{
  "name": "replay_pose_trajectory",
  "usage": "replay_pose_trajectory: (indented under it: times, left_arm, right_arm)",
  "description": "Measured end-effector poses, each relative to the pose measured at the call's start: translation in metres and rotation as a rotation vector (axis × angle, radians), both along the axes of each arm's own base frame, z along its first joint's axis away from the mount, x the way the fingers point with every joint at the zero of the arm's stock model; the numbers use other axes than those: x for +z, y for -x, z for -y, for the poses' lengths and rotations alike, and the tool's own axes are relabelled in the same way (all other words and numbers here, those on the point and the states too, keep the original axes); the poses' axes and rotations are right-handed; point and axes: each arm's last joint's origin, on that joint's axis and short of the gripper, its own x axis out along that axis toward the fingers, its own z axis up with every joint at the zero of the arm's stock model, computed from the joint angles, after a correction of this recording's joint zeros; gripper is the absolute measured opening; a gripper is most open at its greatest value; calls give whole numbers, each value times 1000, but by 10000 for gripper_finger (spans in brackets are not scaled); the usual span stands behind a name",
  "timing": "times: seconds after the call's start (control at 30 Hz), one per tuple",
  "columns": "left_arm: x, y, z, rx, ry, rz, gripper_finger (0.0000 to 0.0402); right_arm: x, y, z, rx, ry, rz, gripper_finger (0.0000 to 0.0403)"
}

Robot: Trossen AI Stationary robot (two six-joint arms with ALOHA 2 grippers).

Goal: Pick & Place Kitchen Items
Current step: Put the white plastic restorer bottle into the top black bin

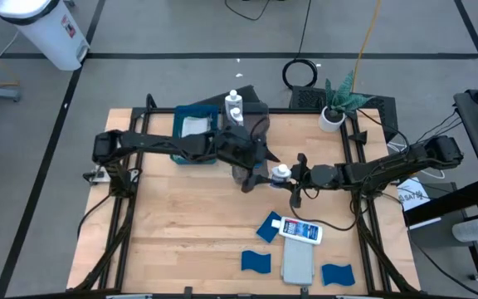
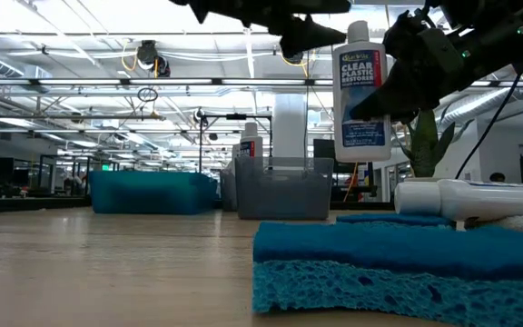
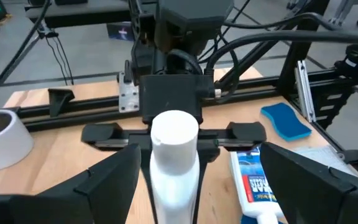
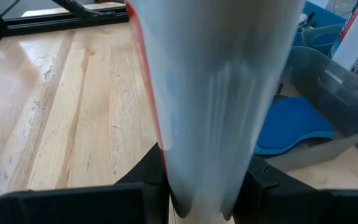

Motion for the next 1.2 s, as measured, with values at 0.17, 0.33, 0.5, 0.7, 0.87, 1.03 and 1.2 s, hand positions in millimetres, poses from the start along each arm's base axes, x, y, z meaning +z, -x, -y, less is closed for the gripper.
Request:
replay_pose_trajectory:
  times: [0.17,0.33,0.5,0.7,0.87,1.03,1.2]
  left_arm:
    - [-6,-8,1,-4,2,27,335]
    - [-9,-12,0,3,-1,47,335]
    - [-12,-16,1,18,-12,72,335]
    - [-24,-22,0,35,0,48,335]
    - [-32,-26,-1,56,6,41,299]
    - [-30,-26,-1,56,6,52,228]
    - [-27,-27,-1,56,4,86,168]
  right_arm:
    - [-1,0,0,1,5,-13,86]
    - [-1,0,0,1,5,-14,86]
    - [-1,0,0,0,6,-14,86]
    - [-1,0,0,1,6,-14,86]
    - [-1,1,0,1,6,-17,86]
    - [-2,1,0,1,7,-22,86]
    - [-2,1,0,1,8,-24,86]
